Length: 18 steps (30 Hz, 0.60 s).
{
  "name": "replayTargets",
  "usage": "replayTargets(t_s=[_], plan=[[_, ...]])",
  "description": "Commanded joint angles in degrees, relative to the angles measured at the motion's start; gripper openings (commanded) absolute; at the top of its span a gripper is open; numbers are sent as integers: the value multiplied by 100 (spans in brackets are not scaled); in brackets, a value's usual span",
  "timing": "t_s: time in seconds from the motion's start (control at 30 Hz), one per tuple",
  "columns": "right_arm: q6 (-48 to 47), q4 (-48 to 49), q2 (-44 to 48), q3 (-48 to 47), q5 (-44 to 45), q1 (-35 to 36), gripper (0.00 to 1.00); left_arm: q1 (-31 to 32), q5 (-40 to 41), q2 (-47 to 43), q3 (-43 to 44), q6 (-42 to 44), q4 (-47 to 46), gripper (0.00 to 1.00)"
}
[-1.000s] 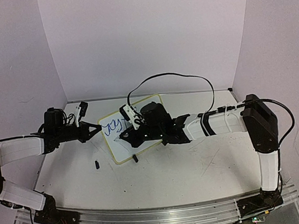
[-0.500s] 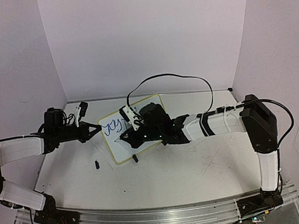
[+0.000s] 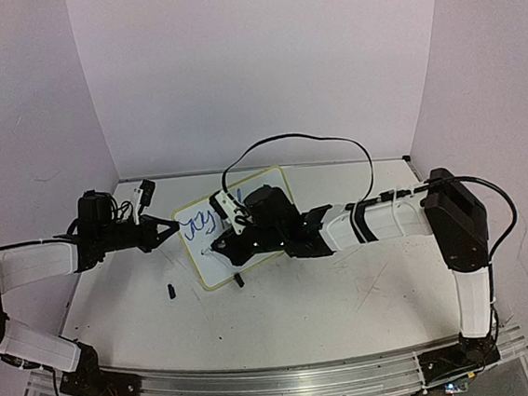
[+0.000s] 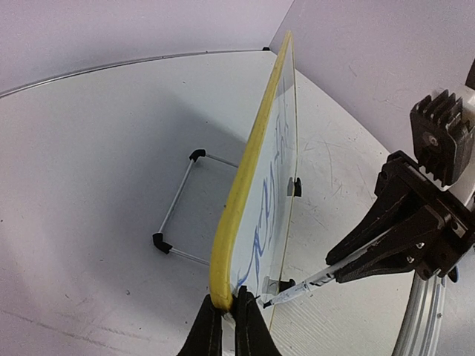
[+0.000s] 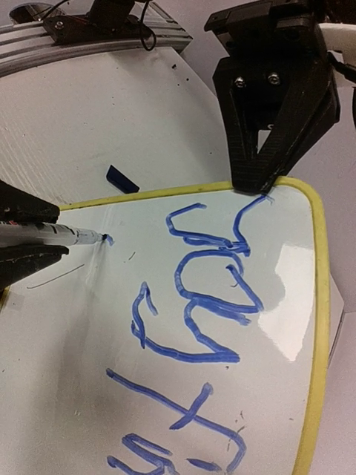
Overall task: Write a sentence on the whiteboard
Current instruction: Write on the whiteboard with the whiteboard marker without the cap.
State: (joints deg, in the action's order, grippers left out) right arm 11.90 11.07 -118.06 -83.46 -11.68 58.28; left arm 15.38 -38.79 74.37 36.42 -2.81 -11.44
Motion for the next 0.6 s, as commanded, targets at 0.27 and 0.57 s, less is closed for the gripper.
replayTargets(t_s=[0.27, 0.57], plan=[[16, -12, 231, 347, 401, -16, 0, 26, 248, 11, 154, 465, 248, 0], [-81, 57, 368, 241, 601, -243, 0, 19, 229, 17, 159, 465, 248, 0]])
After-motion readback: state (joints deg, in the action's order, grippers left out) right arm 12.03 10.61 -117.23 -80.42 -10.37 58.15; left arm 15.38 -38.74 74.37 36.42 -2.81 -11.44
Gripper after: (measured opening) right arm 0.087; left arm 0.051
